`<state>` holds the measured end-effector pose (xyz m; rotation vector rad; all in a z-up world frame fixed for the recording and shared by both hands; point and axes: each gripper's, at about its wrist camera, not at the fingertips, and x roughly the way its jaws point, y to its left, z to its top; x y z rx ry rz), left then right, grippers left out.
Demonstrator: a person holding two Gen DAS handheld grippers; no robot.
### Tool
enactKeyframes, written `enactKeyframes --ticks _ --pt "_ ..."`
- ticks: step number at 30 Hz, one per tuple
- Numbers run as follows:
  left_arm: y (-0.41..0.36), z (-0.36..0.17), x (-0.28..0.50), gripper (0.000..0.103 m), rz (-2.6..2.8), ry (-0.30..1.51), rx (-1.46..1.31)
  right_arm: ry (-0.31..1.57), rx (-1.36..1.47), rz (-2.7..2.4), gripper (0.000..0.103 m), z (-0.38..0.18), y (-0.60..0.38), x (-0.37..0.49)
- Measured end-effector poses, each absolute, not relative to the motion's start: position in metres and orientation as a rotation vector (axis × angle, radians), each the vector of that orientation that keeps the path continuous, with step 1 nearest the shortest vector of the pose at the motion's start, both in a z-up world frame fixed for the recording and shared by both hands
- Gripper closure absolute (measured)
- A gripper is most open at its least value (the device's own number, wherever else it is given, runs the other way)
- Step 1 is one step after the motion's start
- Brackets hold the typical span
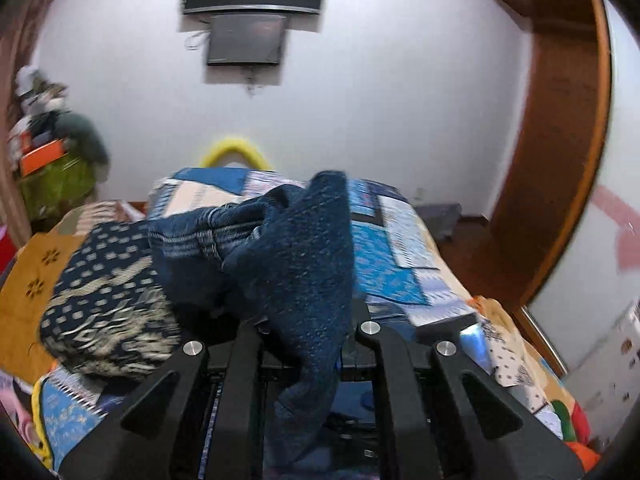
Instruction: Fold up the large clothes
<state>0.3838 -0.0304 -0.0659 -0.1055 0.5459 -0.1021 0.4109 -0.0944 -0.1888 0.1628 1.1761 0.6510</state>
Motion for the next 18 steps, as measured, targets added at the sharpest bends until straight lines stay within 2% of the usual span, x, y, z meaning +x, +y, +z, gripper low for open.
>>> enactKeyframes --ticks 6,12,15,18 --pt "-0.110 -0.103 0.407 0.094 -0.288 0.688 -0.048 1.059 0.228 0.389 0.043 -0.164 -0.217 0.374" --pt "-0.170 -0.209 0.415 0.094 -0.445 1.025 0.059 1.051 0.290 0.229 0.043 -0.158 -0.292 0.351" --pt "-0.179 -0.217 0.397 0.092 -0.441 0.985 0.164 1.057 0.292 0.208 0.043 -0.156 -0.298 0.347" --pt "-0.178 -0.204 0.387 0.083 -0.480 0.986 0.197 1.059 0.291 0.228 0.043 -0.154 -0.295 0.345"
